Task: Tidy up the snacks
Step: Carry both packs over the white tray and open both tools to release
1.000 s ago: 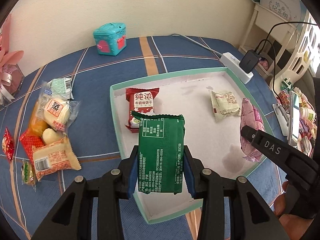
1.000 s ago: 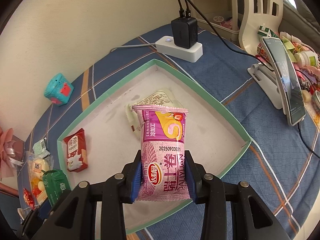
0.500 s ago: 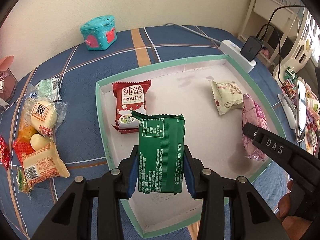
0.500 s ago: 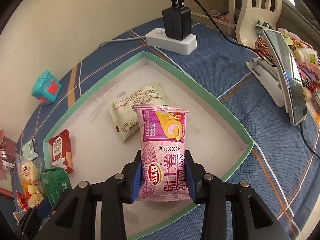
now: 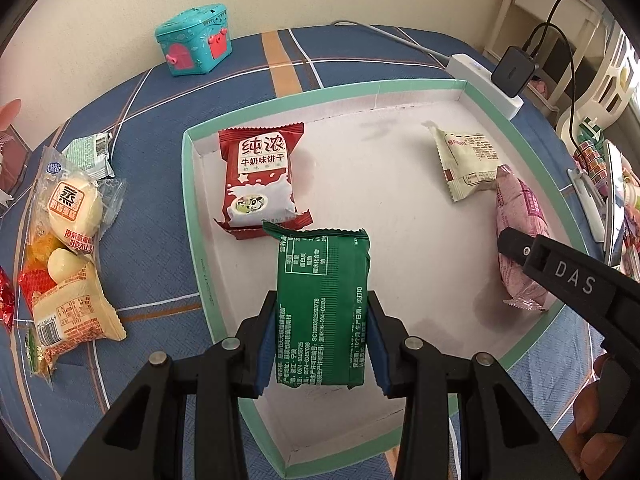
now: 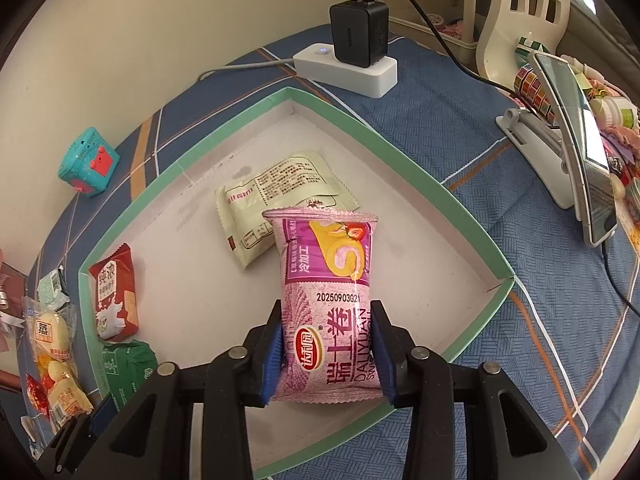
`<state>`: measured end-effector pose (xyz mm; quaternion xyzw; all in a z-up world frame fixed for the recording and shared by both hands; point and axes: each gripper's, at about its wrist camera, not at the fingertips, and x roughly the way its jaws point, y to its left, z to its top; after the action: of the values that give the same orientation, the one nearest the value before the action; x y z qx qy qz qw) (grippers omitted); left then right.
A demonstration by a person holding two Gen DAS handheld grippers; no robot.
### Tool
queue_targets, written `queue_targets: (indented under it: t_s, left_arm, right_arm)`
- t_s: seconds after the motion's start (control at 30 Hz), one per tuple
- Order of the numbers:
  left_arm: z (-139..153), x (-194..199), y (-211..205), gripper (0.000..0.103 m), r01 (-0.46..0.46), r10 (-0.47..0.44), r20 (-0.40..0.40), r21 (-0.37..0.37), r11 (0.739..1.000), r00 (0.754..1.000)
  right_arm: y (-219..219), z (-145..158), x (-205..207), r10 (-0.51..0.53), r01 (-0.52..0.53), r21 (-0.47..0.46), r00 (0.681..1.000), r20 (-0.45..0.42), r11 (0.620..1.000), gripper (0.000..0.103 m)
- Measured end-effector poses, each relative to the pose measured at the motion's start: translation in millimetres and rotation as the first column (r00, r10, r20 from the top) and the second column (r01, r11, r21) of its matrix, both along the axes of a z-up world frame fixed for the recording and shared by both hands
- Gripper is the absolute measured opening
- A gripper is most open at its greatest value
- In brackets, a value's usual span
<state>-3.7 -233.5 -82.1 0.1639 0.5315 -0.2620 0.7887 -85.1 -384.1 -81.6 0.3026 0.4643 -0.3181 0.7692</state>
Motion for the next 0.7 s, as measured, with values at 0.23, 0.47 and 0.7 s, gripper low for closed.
queue_targets:
  t_s: [0.23,0.47,0.7]
  left_arm:
    - [3.5,-0.4,-0.5,0.053,0.002,-0.002,0.005,-0.004,1.000,1.000]
    - [13.3,-4.0,-3.1,0.056,0.014,-0.013,0.010,-0.016,1.000,1.000]
    - [39.1,-4.5,1.4,0.058,0.004,-0.002,0.032,-0.059,0.998,0.999]
  right_arm:
    - [-0.4,-3.6,1.1,-0.001,0.001,0.000,1.000,-0.019,1.000,0.054]
    - [2.8,6.4,2.1,0.015,-0.016,-0.036,1.000,-0.010,0.999,0.055]
    - [6.8,35.2,-3.4,0.021,-0.017,-0.113,0.999,0.035,0.993,0.058]
